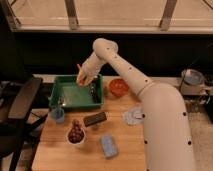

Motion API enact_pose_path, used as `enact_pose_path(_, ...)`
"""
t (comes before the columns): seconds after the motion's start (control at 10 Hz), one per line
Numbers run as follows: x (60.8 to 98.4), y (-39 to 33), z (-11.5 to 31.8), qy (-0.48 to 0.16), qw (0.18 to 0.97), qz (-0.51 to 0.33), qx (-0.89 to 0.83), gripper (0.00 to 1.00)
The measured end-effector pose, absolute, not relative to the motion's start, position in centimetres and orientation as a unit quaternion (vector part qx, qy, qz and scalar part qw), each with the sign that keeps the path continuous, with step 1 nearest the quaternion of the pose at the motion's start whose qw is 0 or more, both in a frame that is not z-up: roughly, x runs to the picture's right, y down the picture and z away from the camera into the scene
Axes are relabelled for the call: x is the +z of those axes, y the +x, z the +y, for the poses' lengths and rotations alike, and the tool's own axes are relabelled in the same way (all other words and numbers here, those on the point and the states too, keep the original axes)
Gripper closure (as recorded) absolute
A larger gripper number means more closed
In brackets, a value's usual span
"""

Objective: Place pepper in tray

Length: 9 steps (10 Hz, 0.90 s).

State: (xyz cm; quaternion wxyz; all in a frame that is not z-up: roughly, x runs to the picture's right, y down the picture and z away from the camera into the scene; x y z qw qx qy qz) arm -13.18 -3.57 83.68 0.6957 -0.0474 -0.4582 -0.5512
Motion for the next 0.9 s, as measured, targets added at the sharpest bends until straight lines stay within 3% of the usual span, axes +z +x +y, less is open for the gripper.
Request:
enact_pose_path(0.7, 87.0, -15.3, 1.0, -0.056, 0.706, -0.436, -0.555, 0.99)
enact_pose_path(0.9, 87.7, -14.8, 1.0, -0.061, 0.718, -0.425, -0.548, 0.85)
